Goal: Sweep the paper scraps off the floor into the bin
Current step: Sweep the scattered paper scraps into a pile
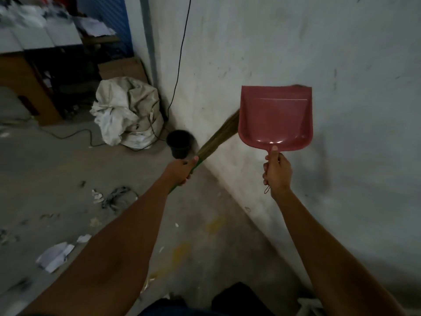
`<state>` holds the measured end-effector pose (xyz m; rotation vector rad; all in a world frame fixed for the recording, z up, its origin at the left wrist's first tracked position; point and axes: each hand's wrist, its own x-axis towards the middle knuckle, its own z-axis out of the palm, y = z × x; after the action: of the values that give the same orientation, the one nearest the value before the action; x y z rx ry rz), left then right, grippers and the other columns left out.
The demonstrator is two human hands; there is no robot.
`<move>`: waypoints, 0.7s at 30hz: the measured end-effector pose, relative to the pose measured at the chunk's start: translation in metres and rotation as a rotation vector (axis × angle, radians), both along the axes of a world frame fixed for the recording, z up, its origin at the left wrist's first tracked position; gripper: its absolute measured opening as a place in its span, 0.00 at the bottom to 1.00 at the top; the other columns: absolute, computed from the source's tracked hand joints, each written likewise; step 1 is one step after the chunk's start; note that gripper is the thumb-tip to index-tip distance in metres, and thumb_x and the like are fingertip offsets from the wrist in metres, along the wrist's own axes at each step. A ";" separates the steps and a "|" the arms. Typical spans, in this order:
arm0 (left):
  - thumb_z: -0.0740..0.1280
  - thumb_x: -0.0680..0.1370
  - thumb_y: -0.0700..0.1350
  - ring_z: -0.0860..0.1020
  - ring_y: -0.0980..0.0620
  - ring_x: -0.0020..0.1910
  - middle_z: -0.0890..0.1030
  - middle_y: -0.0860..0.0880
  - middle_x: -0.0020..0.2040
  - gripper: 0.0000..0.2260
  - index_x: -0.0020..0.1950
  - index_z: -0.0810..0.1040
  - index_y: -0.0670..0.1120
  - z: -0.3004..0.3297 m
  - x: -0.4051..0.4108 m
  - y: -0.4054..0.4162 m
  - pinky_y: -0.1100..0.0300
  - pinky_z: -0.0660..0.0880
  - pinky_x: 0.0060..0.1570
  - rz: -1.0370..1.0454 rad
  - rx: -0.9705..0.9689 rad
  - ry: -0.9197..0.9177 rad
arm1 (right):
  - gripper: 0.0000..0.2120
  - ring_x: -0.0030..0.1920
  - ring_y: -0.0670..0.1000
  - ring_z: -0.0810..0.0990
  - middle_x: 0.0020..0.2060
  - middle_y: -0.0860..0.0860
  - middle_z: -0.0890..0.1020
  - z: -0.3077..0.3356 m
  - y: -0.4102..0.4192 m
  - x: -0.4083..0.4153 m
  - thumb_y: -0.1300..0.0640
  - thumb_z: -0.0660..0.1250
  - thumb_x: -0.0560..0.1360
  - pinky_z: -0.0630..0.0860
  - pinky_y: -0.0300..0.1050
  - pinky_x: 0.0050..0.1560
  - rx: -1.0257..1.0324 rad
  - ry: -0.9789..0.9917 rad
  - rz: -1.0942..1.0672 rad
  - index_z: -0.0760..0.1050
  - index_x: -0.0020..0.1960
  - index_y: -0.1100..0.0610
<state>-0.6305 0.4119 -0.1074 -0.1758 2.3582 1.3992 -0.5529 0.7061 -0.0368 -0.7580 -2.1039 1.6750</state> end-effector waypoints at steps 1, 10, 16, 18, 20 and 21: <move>0.64 0.79 0.71 0.77 0.49 0.29 0.83 0.44 0.36 0.32 0.44 0.84 0.41 -0.005 -0.001 -0.004 0.57 0.77 0.32 0.031 -0.012 -0.018 | 0.28 0.25 0.48 0.71 0.32 0.52 0.76 -0.006 -0.002 -0.008 0.33 0.59 0.83 0.71 0.42 0.24 0.001 -0.022 0.011 0.79 0.49 0.58; 0.60 0.82 0.70 0.79 0.46 0.29 0.84 0.43 0.36 0.33 0.43 0.82 0.39 -0.064 -0.009 -0.013 0.53 0.80 0.34 0.195 -0.150 -0.129 | 0.28 0.25 0.48 0.71 0.31 0.52 0.76 -0.059 0.009 -0.097 0.33 0.58 0.83 0.71 0.42 0.23 0.024 -0.171 0.177 0.79 0.50 0.58; 0.59 0.82 0.69 0.79 0.46 0.26 0.84 0.43 0.33 0.32 0.41 0.82 0.41 -0.106 -0.011 0.029 0.49 0.82 0.34 0.339 -0.221 -0.219 | 0.28 0.25 0.48 0.71 0.30 0.50 0.77 -0.101 0.048 -0.167 0.32 0.58 0.83 0.71 0.42 0.23 0.041 -0.276 0.355 0.79 0.49 0.57; 0.58 0.83 0.68 0.78 0.47 0.26 0.83 0.44 0.34 0.32 0.42 0.81 0.41 -0.119 -0.013 0.051 0.54 0.78 0.31 0.367 -0.229 -0.286 | 0.29 0.25 0.48 0.71 0.30 0.50 0.76 -0.117 0.063 -0.187 0.32 0.58 0.83 0.72 0.43 0.24 0.060 -0.316 0.412 0.80 0.48 0.57; 0.57 0.83 0.69 0.81 0.46 0.28 0.85 0.44 0.36 0.33 0.44 0.82 0.41 -0.135 -0.016 0.073 0.54 0.80 0.31 0.377 -0.262 -0.330 | 0.29 0.25 0.48 0.72 0.29 0.49 0.77 -0.137 0.079 -0.207 0.32 0.57 0.83 0.73 0.44 0.26 0.104 -0.350 0.470 0.80 0.48 0.56; 0.56 0.83 0.69 0.83 0.45 0.29 0.85 0.43 0.36 0.33 0.45 0.82 0.41 -0.145 -0.017 0.084 0.52 0.82 0.32 0.379 -0.269 -0.351 | 0.29 0.25 0.48 0.74 0.29 0.49 0.77 -0.148 0.087 -0.217 0.31 0.57 0.82 0.74 0.45 0.26 0.131 -0.364 0.496 0.80 0.48 0.56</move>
<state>-0.6472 0.4961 -0.2521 -0.9065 2.2734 1.0795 -0.7697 0.7930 -0.1850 -0.5612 -2.8098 1.7007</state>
